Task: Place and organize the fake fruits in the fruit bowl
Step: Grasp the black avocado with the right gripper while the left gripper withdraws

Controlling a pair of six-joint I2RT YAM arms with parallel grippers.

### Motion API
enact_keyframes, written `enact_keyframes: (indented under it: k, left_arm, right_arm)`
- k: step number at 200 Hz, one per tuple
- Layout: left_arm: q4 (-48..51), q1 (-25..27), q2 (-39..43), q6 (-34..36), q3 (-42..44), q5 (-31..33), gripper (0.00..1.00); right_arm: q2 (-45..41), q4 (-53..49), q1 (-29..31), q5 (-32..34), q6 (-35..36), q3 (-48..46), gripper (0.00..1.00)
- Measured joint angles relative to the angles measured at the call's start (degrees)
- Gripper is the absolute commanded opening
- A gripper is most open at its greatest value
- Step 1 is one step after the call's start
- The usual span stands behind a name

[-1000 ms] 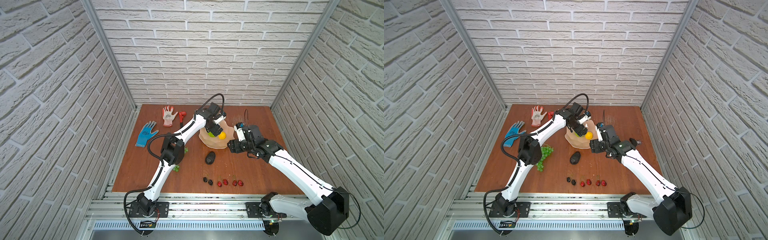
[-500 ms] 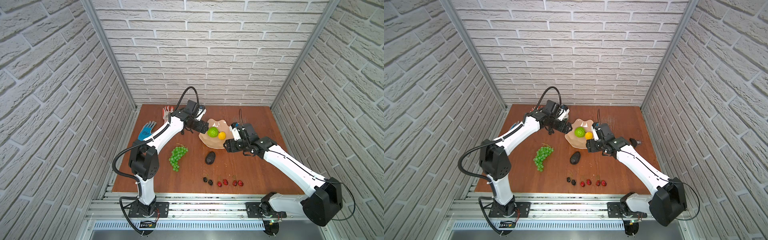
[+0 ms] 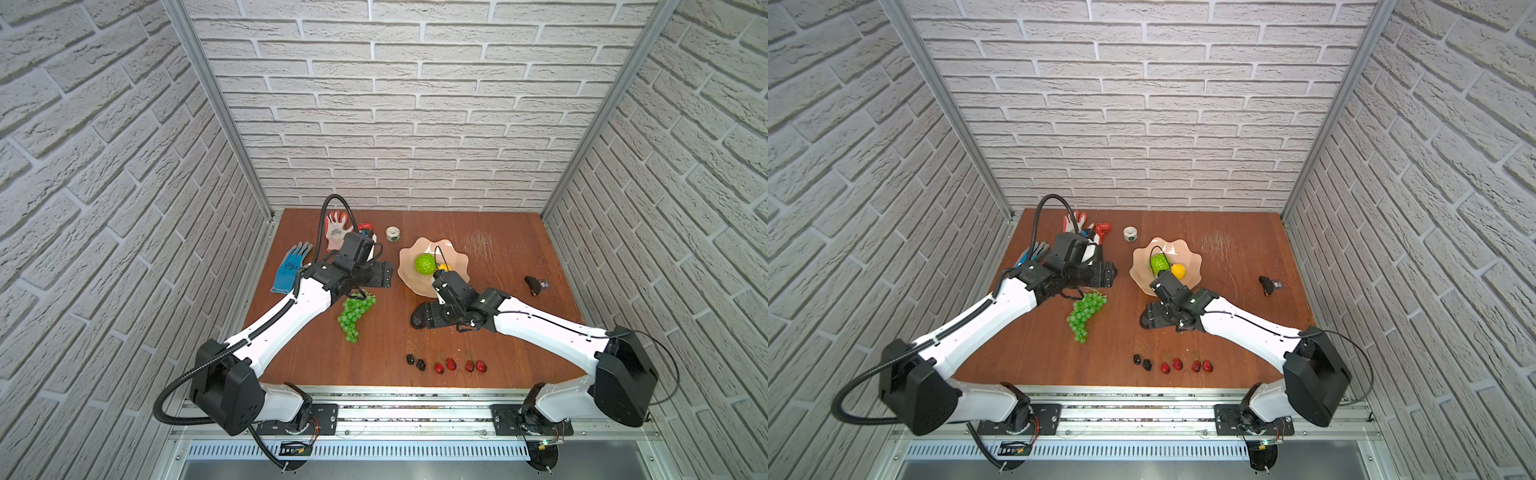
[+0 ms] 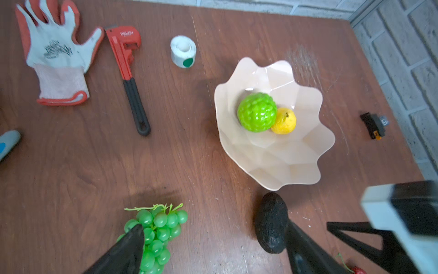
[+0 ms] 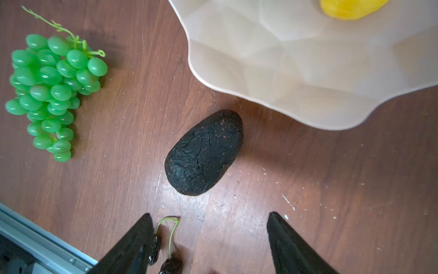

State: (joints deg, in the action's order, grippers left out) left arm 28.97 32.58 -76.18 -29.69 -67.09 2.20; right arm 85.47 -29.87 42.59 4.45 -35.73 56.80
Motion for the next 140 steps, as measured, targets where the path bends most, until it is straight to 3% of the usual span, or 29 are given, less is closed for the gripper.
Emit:
enact_keyframes:
  k: [140]
  left_arm:
    - [0.0,-1.6,4.1,1.2,3.9,4.4,0.93]
  right_arm:
    - [15.4,2.8,1.1,0.6,-3.0,8.4,0.75]
